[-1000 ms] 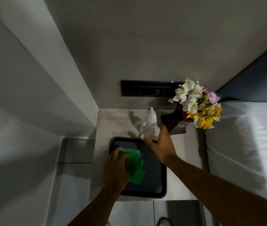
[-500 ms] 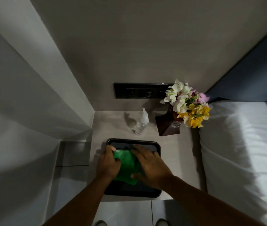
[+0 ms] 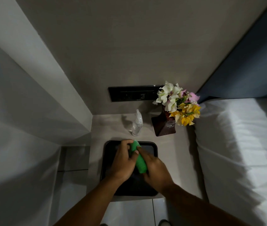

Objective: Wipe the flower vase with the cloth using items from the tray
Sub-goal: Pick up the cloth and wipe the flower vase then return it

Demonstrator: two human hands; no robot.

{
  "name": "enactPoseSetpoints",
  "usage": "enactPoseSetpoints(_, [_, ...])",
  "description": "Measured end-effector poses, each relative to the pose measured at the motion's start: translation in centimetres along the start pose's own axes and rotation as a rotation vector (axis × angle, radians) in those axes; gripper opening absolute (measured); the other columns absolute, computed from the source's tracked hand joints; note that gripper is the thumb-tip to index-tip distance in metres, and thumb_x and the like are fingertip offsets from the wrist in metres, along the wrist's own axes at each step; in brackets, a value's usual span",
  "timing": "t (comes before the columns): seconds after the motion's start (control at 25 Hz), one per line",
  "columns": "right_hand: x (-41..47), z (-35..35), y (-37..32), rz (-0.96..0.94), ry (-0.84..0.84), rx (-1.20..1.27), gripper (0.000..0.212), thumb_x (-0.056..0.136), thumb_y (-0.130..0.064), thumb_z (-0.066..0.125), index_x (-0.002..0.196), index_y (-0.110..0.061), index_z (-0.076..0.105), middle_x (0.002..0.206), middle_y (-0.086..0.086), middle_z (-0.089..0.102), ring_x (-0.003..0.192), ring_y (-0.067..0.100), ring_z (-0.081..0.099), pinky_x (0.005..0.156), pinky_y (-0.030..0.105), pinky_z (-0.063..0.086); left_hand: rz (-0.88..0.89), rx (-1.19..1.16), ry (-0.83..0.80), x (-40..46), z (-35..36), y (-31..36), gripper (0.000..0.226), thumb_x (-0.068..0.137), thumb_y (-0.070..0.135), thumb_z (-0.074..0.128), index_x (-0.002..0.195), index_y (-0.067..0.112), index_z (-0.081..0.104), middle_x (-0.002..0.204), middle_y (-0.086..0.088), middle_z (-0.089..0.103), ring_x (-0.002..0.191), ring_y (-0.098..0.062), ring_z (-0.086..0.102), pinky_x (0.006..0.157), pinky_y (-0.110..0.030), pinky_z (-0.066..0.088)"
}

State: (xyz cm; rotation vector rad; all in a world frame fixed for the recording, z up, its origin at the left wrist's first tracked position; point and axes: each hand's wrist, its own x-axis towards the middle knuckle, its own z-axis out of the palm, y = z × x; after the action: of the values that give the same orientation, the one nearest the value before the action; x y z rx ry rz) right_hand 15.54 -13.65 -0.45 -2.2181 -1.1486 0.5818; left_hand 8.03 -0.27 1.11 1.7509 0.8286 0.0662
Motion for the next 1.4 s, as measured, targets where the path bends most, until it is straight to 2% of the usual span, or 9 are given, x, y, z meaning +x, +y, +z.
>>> enactPoseSetpoints(0.08, [-0.4, -2.3, 1.1, 0.023, 0.017, 0.106, 0.068, 0.083, -0.007, 0.068, 0.146, -0.013, 0.043, 0.126, 0.013, 0.068, 0.103, 0.024, 0.069, 0.087, 0.035, 0.057, 0.317, 0.322, -0.061, -1.5, 0.1, 1.7, 0.036, 0.092, 0.03, 0.054, 0.124, 0.042, 0.04, 0.143, 0.005, 0.036, 0.122, -0.016, 0.05, 0.099, -0.035, 0.049])
enactPoseSetpoints(0.16, [-1.3, -4.3, 2.6, 0.037, 0.058, 0.161, 0.065, 0.082, -0.004, 0.069, 0.143, -0.014, 0.048, 0.12, 0.009, 0.071, 0.098, 0.014, 0.069, 0.083, 0.024, 0.056, 0.603, 0.616, -0.097, -1.9, 0.7, 4.1, 0.047, 0.093, 0.037, 0.046, 0.138, 0.036, 0.032, 0.156, 0.007, 0.018, 0.137, -0.015, 0.033, 0.107, -0.031, 0.035])
enactPoseSetpoints(0.28, [-3.4, -6.7, 4.3, 0.101, 0.168, 0.183, 0.064, 0.082, -0.007, 0.073, 0.141, -0.016, 0.05, 0.122, 0.001, 0.07, 0.1, 0.003, 0.066, 0.084, 0.016, 0.054, 0.831, 0.825, -0.129, -0.5, 1.6, 7.9, 0.059, 0.092, 0.036, 0.045, 0.146, 0.029, 0.023, 0.163, 0.005, 0.002, 0.145, -0.017, 0.018, 0.11, -0.036, 0.025])
enactPoseSetpoints(0.48, [-4.3, -7.9, 4.9, 0.22, 0.388, 0.257, 0.064, 0.08, 0.0, 0.072, 0.139, -0.018, 0.053, 0.121, -0.009, 0.064, 0.104, 0.003, 0.064, 0.085, 0.01, 0.05, 0.879, 1.072, -0.191, 4.4, 2.6, 11.9, 0.08, 0.09, 0.04, 0.05, 0.151, 0.02, 0.003, 0.162, -0.005, -0.012, 0.149, -0.023, -0.008, 0.117, -0.048, 0.021])
enactPoseSetpoints(0.68, [-2.0, -7.2, 5.0, 0.602, 0.627, 0.675, 0.053, 0.091, -0.013, 0.068, 0.14, -0.019, 0.05, 0.114, -0.006, 0.066, 0.105, 0.016, 0.064, 0.09, 0.032, 0.054, 0.963, 1.323, -0.198, 7.8, 2.5, 13.7, 0.087, 0.091, 0.045, 0.048, 0.151, 0.016, -0.008, 0.161, -0.009, -0.014, 0.148, -0.026, -0.011, 0.12, -0.049, 0.013])
enactPoseSetpoints(0.76, [-0.8, -7.1, 5.2, 0.71, 0.702, 0.843, 0.053, 0.094, -0.014, 0.064, 0.143, -0.021, 0.046, 0.114, -0.005, 0.065, 0.106, 0.019, 0.063, 0.087, 0.031, 0.054, 0.947, 1.382, -0.207, 8.3, 2.7, 13.6, 0.084, 0.093, 0.045, 0.044, 0.15, 0.014, -0.009, 0.161, -0.01, -0.016, 0.148, -0.027, -0.014, 0.119, -0.05, 0.011])
enactPoseSetpoints(1.0, [2.4, -7.1, 5.5, 0.853, 0.711, 0.865, 0.064, 0.094, -0.003, 0.056, 0.151, -0.021, 0.034, 0.133, 0.011, 0.057, 0.11, 0.02, 0.055, 0.093, 0.032, 0.045, 1.006, 1.447, -0.193, 9.6, 2.7, 13.5, 0.076, 0.093, 0.043, 0.041, 0.151, 0.01, 0.003, 0.162, -0.013, -0.007, 0.149, -0.03, -0.005, 0.117, -0.054, 0.016])
enactPoseSetpoints(1.12, [3.8, -7.0, 5.3, 0.876, 0.717, 0.857, 0.068, 0.094, 0.004, 0.049, 0.154, -0.017, 0.027, 0.145, 0.016, 0.049, 0.128, 0.03, 0.052, 0.109, 0.041, 0.043, 1.029, 1.469, -0.163, 10.7, 2.9, 13.9, 0.071, 0.094, 0.043, 0.039, 0.15, 0.01, 0.009, 0.162, -0.014, -0.003, 0.149, -0.031, -0.002, 0.116, -0.054, 0.018])
enactPoseSetpoints(1.4, [5.5, -6.7, 4.5, 0.868, 0.756, 0.773, 0.059, 0.095, 0.002, 0.051, 0.15, -0.006, 0.03, 0.147, 0.02, 0.047, 0.134, 0.035, 0.047, 0.113, 0.044, 0.039, 1.085, 1.469, -0.152, 11.5, 3.2, 13.8, 0.062, 0.093, 0.038, 0.046, 0.144, 0.006, 0.03, 0.16, -0.017, 0.011, 0.148, -0.037, 0.008, 0.114, -0.057, 0.022])
